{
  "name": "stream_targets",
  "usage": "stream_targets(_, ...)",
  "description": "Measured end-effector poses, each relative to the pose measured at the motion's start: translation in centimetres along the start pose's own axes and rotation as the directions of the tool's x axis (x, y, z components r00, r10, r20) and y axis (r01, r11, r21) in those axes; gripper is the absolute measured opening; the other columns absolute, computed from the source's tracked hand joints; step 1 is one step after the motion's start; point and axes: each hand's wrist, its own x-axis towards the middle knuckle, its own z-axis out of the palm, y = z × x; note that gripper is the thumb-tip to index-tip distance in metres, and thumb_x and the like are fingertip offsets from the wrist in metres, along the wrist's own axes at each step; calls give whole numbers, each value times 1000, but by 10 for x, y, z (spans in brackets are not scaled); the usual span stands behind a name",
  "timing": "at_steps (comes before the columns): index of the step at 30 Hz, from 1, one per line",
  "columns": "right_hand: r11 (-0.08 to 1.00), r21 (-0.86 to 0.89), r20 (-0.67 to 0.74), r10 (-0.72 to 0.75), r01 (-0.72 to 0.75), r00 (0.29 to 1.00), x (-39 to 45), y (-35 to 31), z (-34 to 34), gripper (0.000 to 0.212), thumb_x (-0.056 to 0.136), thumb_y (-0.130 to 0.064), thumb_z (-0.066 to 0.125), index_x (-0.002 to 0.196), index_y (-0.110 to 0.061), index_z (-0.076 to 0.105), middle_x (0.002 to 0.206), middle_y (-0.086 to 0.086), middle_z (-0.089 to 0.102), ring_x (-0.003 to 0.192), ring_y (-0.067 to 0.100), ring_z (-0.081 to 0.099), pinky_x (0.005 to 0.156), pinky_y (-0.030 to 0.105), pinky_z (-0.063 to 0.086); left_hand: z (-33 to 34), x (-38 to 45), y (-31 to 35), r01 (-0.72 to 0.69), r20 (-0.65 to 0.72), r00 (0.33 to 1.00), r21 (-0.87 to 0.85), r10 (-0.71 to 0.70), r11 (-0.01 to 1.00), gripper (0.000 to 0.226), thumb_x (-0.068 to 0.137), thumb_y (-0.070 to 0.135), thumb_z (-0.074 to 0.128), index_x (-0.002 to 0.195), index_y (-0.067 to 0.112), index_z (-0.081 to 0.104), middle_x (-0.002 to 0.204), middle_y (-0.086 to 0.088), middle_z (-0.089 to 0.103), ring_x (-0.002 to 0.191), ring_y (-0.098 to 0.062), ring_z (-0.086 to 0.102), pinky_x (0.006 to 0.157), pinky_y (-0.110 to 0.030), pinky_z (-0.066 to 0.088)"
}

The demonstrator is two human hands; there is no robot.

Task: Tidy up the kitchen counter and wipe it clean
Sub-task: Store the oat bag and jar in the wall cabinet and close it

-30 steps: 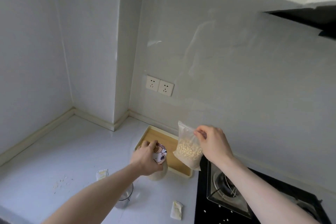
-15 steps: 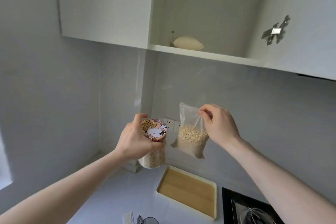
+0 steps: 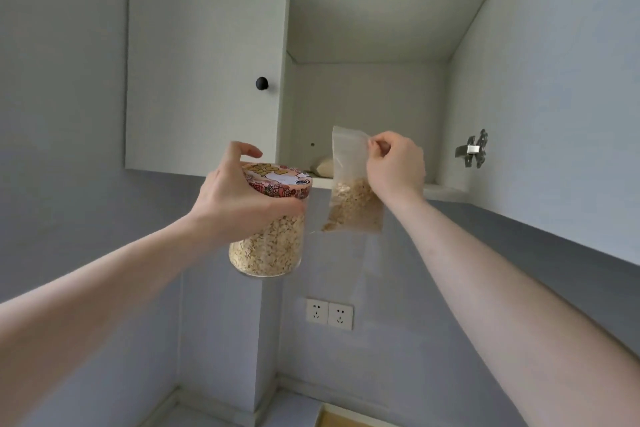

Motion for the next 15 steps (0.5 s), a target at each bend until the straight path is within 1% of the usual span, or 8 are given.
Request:
stream_targets(3,996,-93,-31,12,-14,999,22,-8,4,16,96,-30,57,88,-28,71,91,-5,75,92,25,67,88,41,51,-3,16,24,-24,-20,1000,-6,24,1000,89,54,49,94,125,40,42,113,7,56,101,-9,58,69,-27,49)
stream_targets(6,982,-185,2,22,-21,1000,42,-10,0,15,95,-30,57,93,-27,72,99,-1,76,99,28,66,96,39,46,-3,30,39,-12,-45,999,-33,11,999,87,59,48,93,128,36,43,116,5,51,104,-15,55,62,-23,42)
stream_targets(7,976,-218,11,19,-17,1000,48,-10,-2,17,95,-29,56,94,-26,73,100,1,76,101,30,66,96,38,45,-2,34,43,-14,-53,999,-47,11,999,86,59,48,93,128,35,44,116,4,51,104,-16,55,62,-23,42)
stream_targets(9,964,-266,18,6,-1,1000,59,-11,-7,21,93,-27,55,96,-24,75,100,5,75,100,32,66,94,38,48,2,40,50,-30,-59,998,-64,26,997,87,58,49,94,128,34,44,116,5,53,104,-16,57,63,-22,43)
stream_targets(11,948,-317,37,-29,39,999,68,-10,-12,23,93,-25,53,97,-21,76,99,8,74,99,34,67,89,39,52,6,45,55,-46,-52,998,-65,43,997,87,57,49,94,127,34,43,115,5,54,102,-12,57,63,-22,44)
stream_targets(13,923,-377,50,-68,82,996,78,-8,-17,24,94,-22,53,98,-19,77,99,10,73,99,35,66,86,38,53,11,50,58,-57,-45,998,-63,54,996,88,57,50,94,126,35,42,115,5,55,100,-9,57,64,-23,44)
stream_targets(15,910,-405,26,-88,91,996,90,-5,-19,24,94,-22,53,99,-17,77,100,11,73,99,35,66,85,38,53,15,56,62,-64,-36,997,-59,62,996,89,57,51,94,127,35,41,114,5,55,97,-6,57,64,-23,44)
